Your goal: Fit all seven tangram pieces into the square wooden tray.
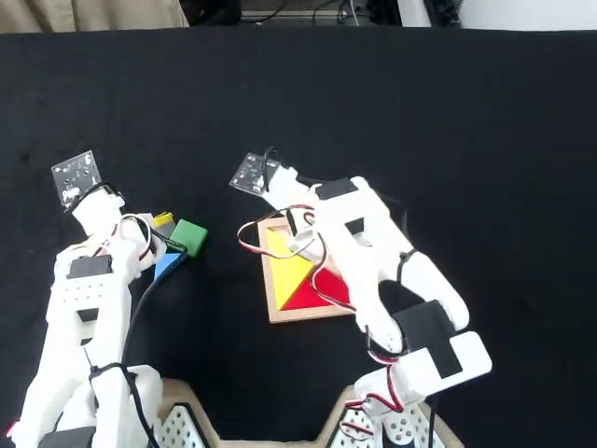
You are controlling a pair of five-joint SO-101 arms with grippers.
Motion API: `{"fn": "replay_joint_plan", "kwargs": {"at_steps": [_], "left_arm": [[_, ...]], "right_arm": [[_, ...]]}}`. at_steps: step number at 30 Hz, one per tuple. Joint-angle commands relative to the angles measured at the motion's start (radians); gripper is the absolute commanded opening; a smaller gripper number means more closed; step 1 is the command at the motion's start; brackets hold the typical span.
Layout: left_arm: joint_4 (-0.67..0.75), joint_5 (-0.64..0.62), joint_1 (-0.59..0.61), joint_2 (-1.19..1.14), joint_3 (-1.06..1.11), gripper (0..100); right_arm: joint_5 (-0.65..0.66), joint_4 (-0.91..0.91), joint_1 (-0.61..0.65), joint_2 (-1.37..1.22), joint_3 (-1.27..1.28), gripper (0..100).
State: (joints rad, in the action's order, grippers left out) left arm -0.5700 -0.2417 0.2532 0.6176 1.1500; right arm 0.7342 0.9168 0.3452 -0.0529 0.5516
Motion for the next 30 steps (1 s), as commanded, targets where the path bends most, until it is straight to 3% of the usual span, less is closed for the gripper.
{"fn": "replay_joint_plan", "kwargs": {"at_steps": [1, 26, 30], "left_arm": [[0.012, 0.003, -0.004, 0.026, -0.012, 29], [0.012, 0.003, -0.004, 0.026, -0.01, 29], [0.012, 0.003, -0.004, 0.026, -0.01, 29]], "right_arm": [[0.009, 0.006, 0.012, 0.007, -0.048, 10.5], [0.009, 0.014, -0.017, 0.082, 0.048, 10.0], [0.014, 0.066, -0.02, 0.082, 0.056, 4.7]]}}
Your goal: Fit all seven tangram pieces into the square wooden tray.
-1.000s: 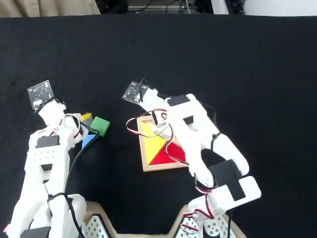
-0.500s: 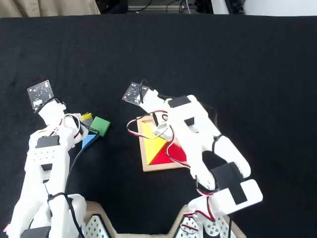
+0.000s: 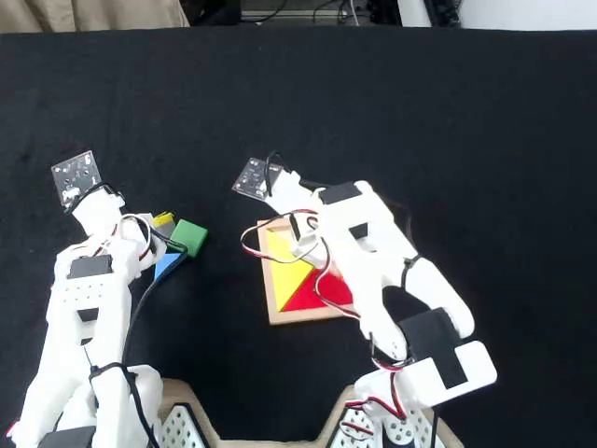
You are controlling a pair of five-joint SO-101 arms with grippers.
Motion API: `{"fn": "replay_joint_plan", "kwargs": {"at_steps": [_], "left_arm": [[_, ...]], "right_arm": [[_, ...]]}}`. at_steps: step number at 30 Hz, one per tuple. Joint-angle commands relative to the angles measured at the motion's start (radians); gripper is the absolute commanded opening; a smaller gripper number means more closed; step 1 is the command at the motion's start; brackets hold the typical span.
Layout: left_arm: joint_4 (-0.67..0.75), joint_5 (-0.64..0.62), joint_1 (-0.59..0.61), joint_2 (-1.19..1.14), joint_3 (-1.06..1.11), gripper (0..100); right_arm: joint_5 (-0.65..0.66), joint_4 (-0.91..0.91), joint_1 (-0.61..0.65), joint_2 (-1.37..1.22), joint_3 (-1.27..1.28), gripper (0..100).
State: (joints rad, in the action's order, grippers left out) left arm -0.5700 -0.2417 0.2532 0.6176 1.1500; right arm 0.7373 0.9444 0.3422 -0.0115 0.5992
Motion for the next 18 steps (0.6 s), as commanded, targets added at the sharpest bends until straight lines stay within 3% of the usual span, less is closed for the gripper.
{"fn": "replay_joint_plan", "kwargs": {"at_steps": [1, 11, 15, 18], "left_arm": [[0.012, 0.003, -0.004, 0.026, -0.01, 29], [0.012, 0.003, -0.004, 0.026, -0.01, 29], [0.012, 0.003, -0.004, 0.026, -0.012, 29], [0.012, 0.003, -0.004, 0.026, -0.012, 29]], "right_arm": [[0.009, 0.052, -0.017, 0.041, 0.01, 4.5], [0.006, 0.235, -0.04, 0.145, 0.012, 4.2], [0.008, 0.158, -0.077, 0.269, 0.036, 4.2], [0.006, 0.014, -0.037, 0.3, 0.113, 4.3]]}}
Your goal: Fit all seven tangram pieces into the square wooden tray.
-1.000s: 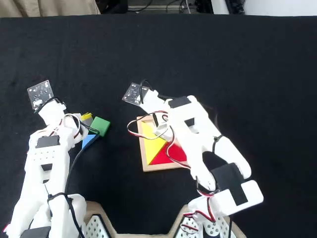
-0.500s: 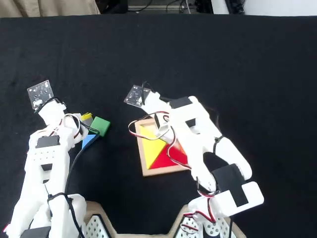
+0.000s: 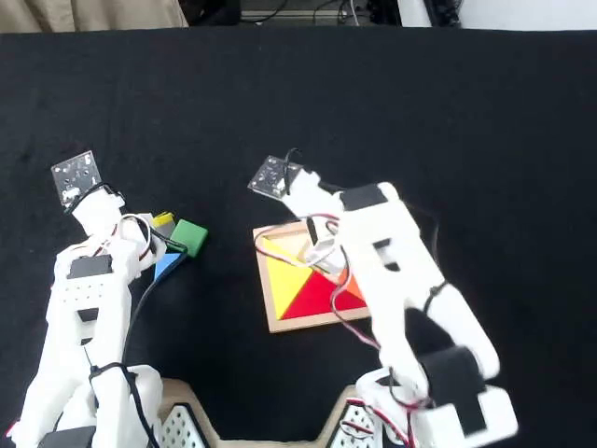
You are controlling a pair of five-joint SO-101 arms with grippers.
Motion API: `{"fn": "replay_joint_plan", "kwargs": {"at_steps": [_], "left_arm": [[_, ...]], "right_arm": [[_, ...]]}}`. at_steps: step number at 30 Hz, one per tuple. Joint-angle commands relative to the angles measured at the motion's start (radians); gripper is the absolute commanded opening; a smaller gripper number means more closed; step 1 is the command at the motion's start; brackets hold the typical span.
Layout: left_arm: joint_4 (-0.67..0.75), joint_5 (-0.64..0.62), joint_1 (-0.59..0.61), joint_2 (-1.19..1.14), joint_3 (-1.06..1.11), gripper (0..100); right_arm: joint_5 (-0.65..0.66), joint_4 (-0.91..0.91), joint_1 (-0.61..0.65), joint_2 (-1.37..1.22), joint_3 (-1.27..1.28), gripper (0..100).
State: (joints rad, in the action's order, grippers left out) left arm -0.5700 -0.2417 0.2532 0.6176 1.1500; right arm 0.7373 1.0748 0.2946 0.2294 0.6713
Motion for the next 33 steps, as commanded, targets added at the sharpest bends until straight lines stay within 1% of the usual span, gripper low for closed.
{"fn": "replay_joint_plan", "kwargs": {"at_steps": [1, 3, 6, 13, 17, 22, 27, 33], "left_arm": [[0.012, 0.003, -0.004, 0.026, -0.012, 29], [0.012, 0.003, -0.004, 0.026, -0.012, 29], [0.012, 0.003, -0.004, 0.026, -0.012, 29], [0.012, 0.003, -0.004, 0.026, -0.012, 29], [0.012, 0.003, -0.004, 0.026, -0.012, 29], [0.012, 0.003, -0.004, 0.026, -0.012, 29], [0.012, 0.003, -0.004, 0.026, -0.012, 29], [0.012, 0.003, -0.004, 0.026, -0.012, 29]], "right_arm": [[0.006, -0.163, 0.032, 0.056, 0.062, 4.4], [0.006, -0.213, 0.063, 0.027, 0.081, 4.4], [0.006, -0.216, 0.081, -0.042, 0.047, 4.4], [0.008, -0.216, 0.06, -0.17, -0.018, 4.3], [0.011, -0.216, 0.015, -0.197, -0.013, 4.2], [0.011, -0.118, -0.051, -0.194, -0.019, 4.2], [0.012, -0.072, -0.052, -0.18, -0.019, 4.2], [0.014, -0.038, -0.057, -0.081, 0.025, 4.2]]}}
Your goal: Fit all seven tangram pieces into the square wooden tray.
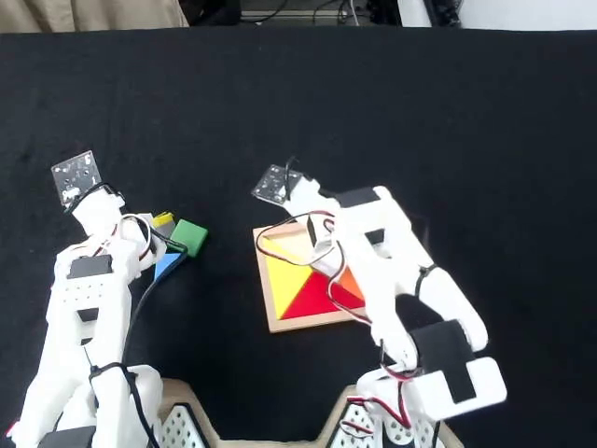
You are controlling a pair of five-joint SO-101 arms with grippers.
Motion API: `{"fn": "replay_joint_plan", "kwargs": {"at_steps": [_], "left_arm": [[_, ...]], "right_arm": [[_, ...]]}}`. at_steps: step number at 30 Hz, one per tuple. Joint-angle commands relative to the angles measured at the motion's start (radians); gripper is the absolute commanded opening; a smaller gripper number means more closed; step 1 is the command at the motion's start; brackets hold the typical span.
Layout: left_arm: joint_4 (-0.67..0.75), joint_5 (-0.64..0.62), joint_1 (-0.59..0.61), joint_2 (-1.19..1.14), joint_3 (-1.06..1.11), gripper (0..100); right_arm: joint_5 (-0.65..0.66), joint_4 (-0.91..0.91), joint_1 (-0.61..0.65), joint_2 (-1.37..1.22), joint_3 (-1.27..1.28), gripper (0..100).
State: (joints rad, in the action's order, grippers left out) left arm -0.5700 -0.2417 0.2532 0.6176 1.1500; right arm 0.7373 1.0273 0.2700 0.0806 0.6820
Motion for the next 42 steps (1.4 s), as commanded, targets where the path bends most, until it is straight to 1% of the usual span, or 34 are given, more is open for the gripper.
{"fn": "replay_joint_plan", "kwargs": {"at_steps": [1, 5, 9, 11, 13, 15, 18, 21, 29, 33, 38, 42], "left_arm": [[0.012, 0.003, -0.004, 0.026, -0.012, 29], [0.012, 0.003, -0.004, 0.026, -0.012, 29], [0.012, 0.003, -0.004, 0.026, -0.012, 29], [0.012, 0.003, -0.004, 0.026, -0.012, 29], [0.012, 0.003, -0.005, 0.026, -0.012, 29], [0.012, 0.003, -0.005, 0.026, -0.012, 29], [0.012, 0.003, -0.005, 0.026, -0.012, 29], [0.012, 0.003, -0.005, 0.026, -0.012, 29], [0.012, 0.003, -0.004, 0.026, -0.012, 29], [0.012, 0.003, -0.004, 0.026, -0.01, 29], [0.012, 0.003, -0.004, 0.026, -0.01, 29], [0.012, 0.003, -0.004, 0.026, -0.01, 29]], "right_arm": [[0.014, 0.009, -0.032, 0.085, 0.027, 4.2], [0.043, 0.009, -0.034, 0.124, 0.062, 4.2], [0.041, 0.006, -0.043, 0.165, 0.062, 4.2], [0.041, -0.035, -0.035, 0.193, 0.068, 4.2], [0.012, -0.095, -0.021, 0.2, 0.079, 4.2], [-0.034, -0.173, -0.006, 0.177, 0.094, 4.2], [-0.041, -0.213, 0.02, 0.113, 0.085, 4.2], [-0.041, -0.204, 0.049, 0.068, 0.054, 4.2], [-0.041, -0.203, 0.044, 0.045, 0.058, 4.2], [-0.041, -0.16, 0.043, 0.045, 0.07, 4.2], [-0.049, -0.121, -0.005, 0.054, 0.059, 4.2], [-0.051, -0.104, -0.015, 0.054, 0.039, 4.2]]}}
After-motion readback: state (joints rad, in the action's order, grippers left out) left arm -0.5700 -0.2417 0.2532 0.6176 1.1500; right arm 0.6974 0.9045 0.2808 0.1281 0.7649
